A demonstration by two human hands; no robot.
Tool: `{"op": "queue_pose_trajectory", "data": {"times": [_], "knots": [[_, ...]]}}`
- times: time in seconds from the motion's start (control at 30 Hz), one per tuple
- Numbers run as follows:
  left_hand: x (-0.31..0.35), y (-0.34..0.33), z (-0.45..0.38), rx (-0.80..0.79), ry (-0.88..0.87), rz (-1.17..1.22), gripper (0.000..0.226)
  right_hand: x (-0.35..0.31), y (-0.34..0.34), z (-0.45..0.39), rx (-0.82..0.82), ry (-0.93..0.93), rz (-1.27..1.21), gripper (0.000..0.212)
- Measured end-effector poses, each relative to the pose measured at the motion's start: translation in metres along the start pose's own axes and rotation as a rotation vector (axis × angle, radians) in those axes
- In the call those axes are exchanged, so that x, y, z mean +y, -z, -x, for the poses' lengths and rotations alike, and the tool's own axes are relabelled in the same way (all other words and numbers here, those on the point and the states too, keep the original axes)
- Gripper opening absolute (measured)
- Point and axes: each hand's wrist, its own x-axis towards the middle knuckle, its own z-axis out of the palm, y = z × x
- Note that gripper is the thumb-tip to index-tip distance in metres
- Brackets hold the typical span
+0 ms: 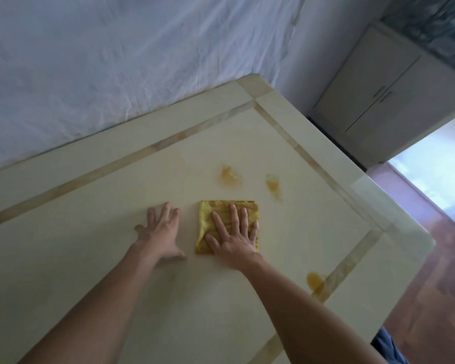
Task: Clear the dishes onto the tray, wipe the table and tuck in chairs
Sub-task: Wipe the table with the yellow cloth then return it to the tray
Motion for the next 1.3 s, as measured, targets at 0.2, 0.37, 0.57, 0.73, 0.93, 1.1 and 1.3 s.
{"op": "queue_pose_trajectory", "data": {"times": [0.2, 0.37, 0.57, 0.73, 0.93, 1.1, 1.3], "knots": [[0.051, 0.031, -0.056, 0.02, 0.06, 0.083, 0.139, 0.004, 0.059, -0.096, 0.024, 0.059, 0.055, 0.069], [0.07, 0.033, -0.086, 0.075, 0.176, 0.025, 0.145, 0.001, 0.104, -0.175, 0.038, 0.113, 0.102, 0.068], [0.068, 0.037, -0.078, 0.034, 0.168, 0.094, 0.144, 0.03, 0.071, -0.111, 0.061, 0.214, 0.126, 0.064], [0.071, 0.041, -0.08, 0.01, 0.181, 0.081, 0.145, 0.033, 0.078, -0.12, 0.067, 0.257, 0.184, 0.064], [0.069, 0.04, -0.086, -0.002, 0.223, 0.065, 0.143, 0.003, 0.103, -0.19, 0.092, 0.226, 0.159, 0.067], [0.091, 0.047, -0.073, -0.025, 0.241, 0.081, 0.133, 0.055, 0.085, -0.131, 0.097, 0.257, 0.149, 0.065], [0.147, 0.04, -0.069, -0.101, 0.115, 0.074, 0.134, 0.117, 0.102, -0.113, 0.137, 0.201, 0.116, 0.064]]}}
